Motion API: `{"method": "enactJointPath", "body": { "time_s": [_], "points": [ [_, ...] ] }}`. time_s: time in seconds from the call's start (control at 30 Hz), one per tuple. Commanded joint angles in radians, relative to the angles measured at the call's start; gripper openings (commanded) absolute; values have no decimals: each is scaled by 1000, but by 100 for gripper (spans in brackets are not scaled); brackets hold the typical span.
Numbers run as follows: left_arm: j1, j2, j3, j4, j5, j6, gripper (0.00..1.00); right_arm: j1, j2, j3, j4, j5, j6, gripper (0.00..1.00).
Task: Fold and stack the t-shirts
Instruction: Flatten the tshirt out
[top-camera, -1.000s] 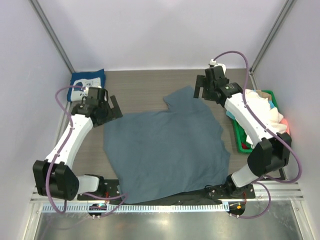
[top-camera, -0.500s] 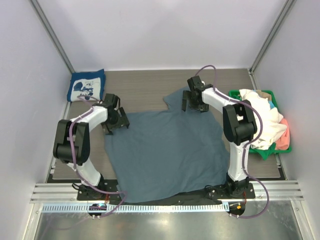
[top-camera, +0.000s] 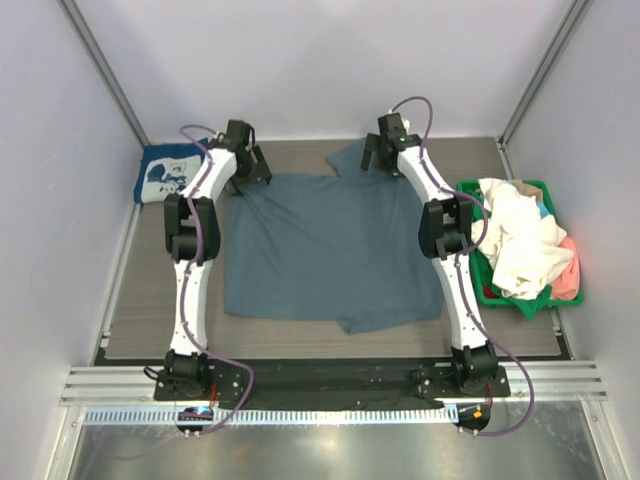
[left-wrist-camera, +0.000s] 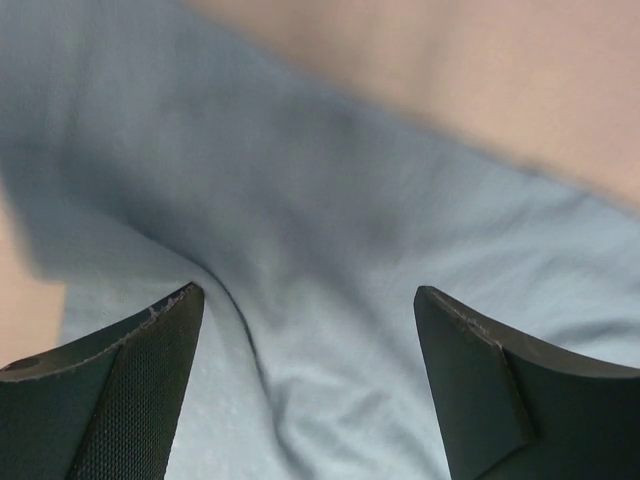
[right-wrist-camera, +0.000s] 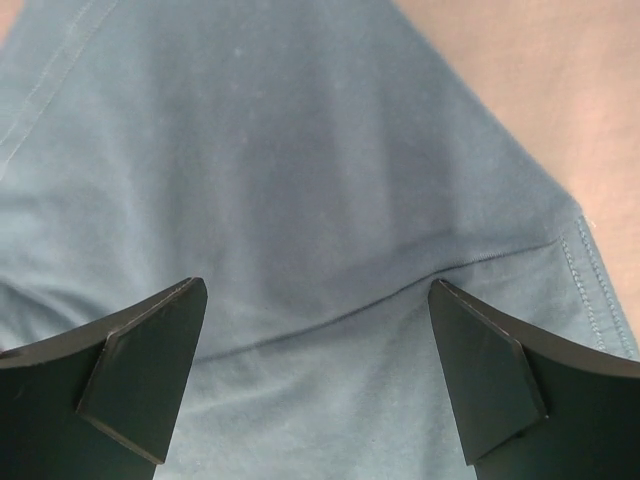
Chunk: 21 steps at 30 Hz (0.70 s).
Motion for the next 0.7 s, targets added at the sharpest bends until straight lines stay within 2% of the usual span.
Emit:
{"method": "enactJointPath", "body": {
  "time_s": [0.0,0.07,0.1,0.13,0.17,0.27,0.3,0.37,0.4,0.57,0.63,0.67],
  "points": [
    [24,151,349,-190,19,45,86,-39,66,94,28,-134,40,100],
    [24,169,528,-283,22,50,88,-43,25,32,96,-191,37,100],
    [20,147,512,-285,22,51,91,-40,-24,7,157,-237,32,100],
    [15,48,462,-271,18,60,92,-42,-56,-14,182,-253,34,100],
    [11,-16,284,-208,-2,66,93,-39,-83,-53,202,-271,36,100],
    [-2,-325,-11,-62,-48,65,97,-24,-194,-106,232,-299,16,100],
    [-2,-388,-161,-43,-61,57,98,-13,-234,-129,235,-299,10,100],
    [-2,-568,-315,1,-81,42,98,3,-356,-235,242,-284,3,100],
    [-2,-619,-453,11,-87,36,98,18,-401,-284,245,-270,5,100],
    [-2,-961,-822,95,-101,8,98,49,-737,-767,248,-173,83,100],
    [0,-1038,-988,118,-104,-16,97,55,-836,-928,248,-123,121,99],
    [-2,-1083,-1038,132,-104,-25,97,58,-880,-1085,251,-92,141,100]
  ]
}}
